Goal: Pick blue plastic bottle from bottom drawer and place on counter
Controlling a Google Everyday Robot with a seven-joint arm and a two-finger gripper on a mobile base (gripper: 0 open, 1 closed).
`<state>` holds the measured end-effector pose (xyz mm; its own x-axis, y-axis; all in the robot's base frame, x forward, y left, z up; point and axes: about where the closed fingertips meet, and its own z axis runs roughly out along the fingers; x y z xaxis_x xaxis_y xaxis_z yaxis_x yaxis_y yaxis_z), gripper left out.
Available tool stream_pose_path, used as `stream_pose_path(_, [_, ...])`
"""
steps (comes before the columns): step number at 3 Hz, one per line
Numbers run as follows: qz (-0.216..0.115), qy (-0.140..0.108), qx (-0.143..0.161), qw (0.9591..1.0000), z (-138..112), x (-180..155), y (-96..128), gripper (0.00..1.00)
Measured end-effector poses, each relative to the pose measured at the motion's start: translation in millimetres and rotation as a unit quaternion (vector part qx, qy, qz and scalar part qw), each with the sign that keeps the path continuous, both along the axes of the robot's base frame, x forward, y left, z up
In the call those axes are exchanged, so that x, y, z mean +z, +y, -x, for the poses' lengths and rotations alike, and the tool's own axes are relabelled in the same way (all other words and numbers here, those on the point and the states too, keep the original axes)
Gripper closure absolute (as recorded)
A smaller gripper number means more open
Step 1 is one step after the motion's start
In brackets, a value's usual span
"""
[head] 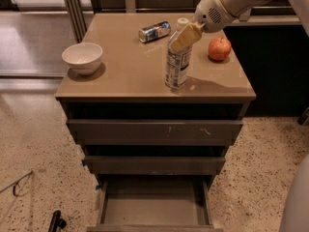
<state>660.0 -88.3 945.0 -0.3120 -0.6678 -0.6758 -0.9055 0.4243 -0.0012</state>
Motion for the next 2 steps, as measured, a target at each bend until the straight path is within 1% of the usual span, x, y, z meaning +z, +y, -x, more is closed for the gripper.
stream_pose_path(1, [0.000,0.000,0.000,1.0000,0.0,0.0,0.0,0.81])
stream_pose_path(2, [0.000,0.000,0.000,1.0000,0.0,-0.1,0.1,0.58])
